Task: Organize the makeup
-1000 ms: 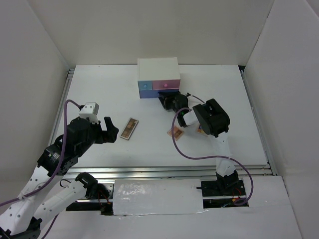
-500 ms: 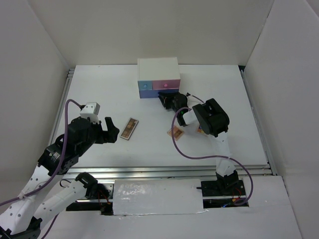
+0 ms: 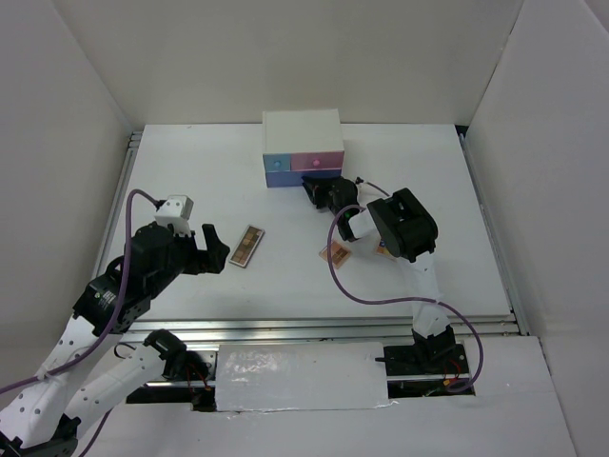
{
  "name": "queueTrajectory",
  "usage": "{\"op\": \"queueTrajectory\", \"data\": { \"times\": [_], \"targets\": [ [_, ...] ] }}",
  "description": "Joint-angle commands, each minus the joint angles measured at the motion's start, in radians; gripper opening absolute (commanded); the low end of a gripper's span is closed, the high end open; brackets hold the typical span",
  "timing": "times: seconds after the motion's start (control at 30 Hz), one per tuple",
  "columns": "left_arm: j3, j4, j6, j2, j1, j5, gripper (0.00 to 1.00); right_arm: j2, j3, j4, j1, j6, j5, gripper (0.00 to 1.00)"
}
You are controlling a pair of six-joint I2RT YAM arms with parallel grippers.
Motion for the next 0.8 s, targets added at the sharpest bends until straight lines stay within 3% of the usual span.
{"op": "queueTrajectory", "data": {
  "times": [0.0,0.53,0.63,0.77],
  "targets": [
    [-0.003,0.048,0.019,0.001,0.008,0.017,0.99,0.008,0.001,0.082,-0.001,-0.017,0.049,0.00],
    [-0.005,0.048,0.016,0.005,0.013,0.016,1.00,0.003,-0.077,0.196,0.002,-0.012,0.035,0.00],
    [-0.003,0.045,0.015,0.013,0.013,0.011,1.00,0.005,-0.060,0.151,-0.001,0.001,0.028,0.26],
    [0.004,0.037,0.015,0.036,0.014,0.002,0.99,0.012,-0.023,0.087,-0.001,0.012,0.008,0.43]
  ]
}}
